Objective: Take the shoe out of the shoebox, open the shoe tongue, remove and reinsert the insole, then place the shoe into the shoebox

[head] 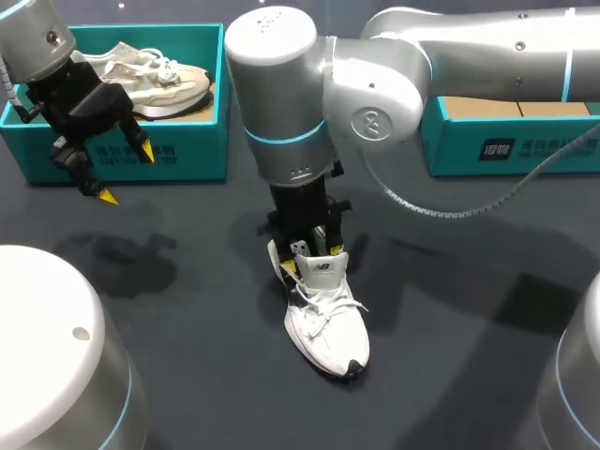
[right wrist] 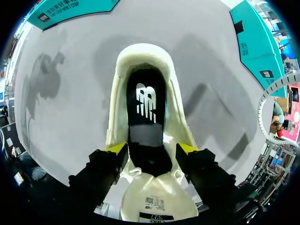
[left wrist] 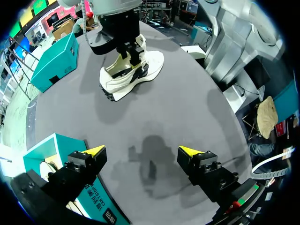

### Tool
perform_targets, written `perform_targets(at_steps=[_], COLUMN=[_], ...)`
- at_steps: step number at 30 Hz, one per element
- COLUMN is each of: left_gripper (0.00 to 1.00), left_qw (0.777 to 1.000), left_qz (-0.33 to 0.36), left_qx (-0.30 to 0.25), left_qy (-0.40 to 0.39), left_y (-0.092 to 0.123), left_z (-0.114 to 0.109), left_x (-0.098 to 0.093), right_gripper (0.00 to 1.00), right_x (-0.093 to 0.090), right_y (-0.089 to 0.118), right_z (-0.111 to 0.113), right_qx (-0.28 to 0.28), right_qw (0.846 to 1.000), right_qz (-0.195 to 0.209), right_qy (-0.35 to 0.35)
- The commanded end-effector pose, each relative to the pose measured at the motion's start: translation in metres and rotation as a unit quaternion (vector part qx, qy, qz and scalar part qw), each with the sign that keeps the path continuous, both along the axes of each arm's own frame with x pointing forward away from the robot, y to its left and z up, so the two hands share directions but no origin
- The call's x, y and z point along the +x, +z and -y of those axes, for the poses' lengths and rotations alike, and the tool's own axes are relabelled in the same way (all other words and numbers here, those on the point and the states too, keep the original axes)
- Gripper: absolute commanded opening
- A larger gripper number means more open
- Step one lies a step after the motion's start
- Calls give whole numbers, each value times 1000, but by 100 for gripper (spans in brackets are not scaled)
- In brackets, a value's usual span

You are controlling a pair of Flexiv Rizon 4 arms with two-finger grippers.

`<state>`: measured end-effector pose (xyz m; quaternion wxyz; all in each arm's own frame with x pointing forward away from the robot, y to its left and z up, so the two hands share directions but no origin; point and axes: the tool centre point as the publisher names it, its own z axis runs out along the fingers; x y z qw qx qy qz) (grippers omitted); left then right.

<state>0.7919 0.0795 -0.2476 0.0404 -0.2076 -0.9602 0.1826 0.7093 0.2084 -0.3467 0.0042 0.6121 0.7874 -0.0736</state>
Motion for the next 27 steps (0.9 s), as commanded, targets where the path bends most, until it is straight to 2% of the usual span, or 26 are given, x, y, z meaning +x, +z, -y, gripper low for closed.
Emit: perform_targets(at_steps=[1,8,27], left_gripper=[100,100,100], left_qw=[1000,1000,1000], left_qz=[1,1,1], left_qx=[1,1,1], left_qy=[0,0,0], left_y=[0,0,0], left_z=[0,0,0], left_x=[0,0,0], right_gripper=[100,100,100], right_x=[-2,-4,-33], right_y=[1,4,16], right_z=[-6,-6,7], right_qx=[-5,-5,-14], right_qw=[1000,1000,999], right_qz=[6,10,33], right_qy=[11,17,-19])
